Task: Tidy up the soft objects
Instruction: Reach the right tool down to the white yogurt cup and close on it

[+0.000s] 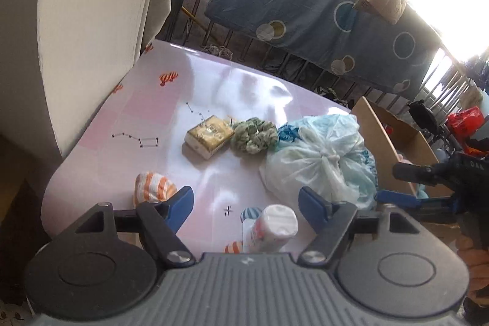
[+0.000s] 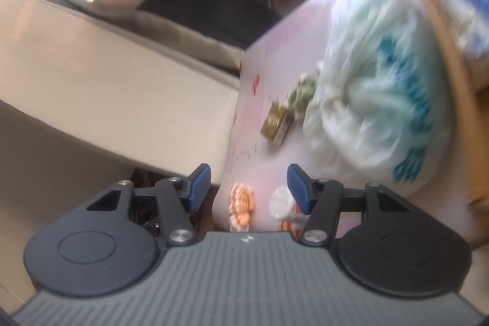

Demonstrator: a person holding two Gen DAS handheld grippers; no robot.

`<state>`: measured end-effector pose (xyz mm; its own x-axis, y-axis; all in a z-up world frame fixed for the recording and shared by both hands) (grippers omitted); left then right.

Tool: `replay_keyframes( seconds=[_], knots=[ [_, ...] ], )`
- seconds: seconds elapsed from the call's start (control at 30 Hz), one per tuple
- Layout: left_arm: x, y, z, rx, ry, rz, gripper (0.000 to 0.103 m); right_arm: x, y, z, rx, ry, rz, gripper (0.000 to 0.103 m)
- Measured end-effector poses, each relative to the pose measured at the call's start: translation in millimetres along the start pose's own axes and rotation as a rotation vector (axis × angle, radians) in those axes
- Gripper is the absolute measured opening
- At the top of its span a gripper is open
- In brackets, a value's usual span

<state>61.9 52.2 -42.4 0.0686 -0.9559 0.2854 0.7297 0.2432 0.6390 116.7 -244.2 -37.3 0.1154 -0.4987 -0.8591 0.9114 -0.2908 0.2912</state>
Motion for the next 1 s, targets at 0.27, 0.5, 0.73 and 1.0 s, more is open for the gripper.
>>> replay_keyframes(
  seconds=[0.27,0.5,0.73,1.0],
  knots=[
    [32,-57,-38,-0.031,-0.016,-0.237,0.067,39,-50,-56,-0.044,0.015,-0.158,0.055],
    [60,-60,-67,-0.041,-0.005,-0.293,0.067,68,-61,-55,0.01,0.048,-0.275,0.056],
    [67,-54,-97,-0.076,0.063,-0.264,0.049,88,-63,-50,0.036,0.062,-0.324,0.056],
    [54,-46,-102,-0.098,0.02,-0.165,0.048,101,-63,-52,0.037,0.066,-0.348,0.056]
  ],
)
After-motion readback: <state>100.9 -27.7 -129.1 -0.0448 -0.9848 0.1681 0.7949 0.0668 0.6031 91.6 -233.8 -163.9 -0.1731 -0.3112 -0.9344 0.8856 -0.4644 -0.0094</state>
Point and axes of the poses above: each gripper's, at about its wrist camera, not at the fingertips, and z roughly against the way its jaws point, x to its right, y to its top, the point moved 5 cm from there along -z, roughly the way its jaws point, and after that the axes turned 6 degrees about y, right-handed, at the moved point
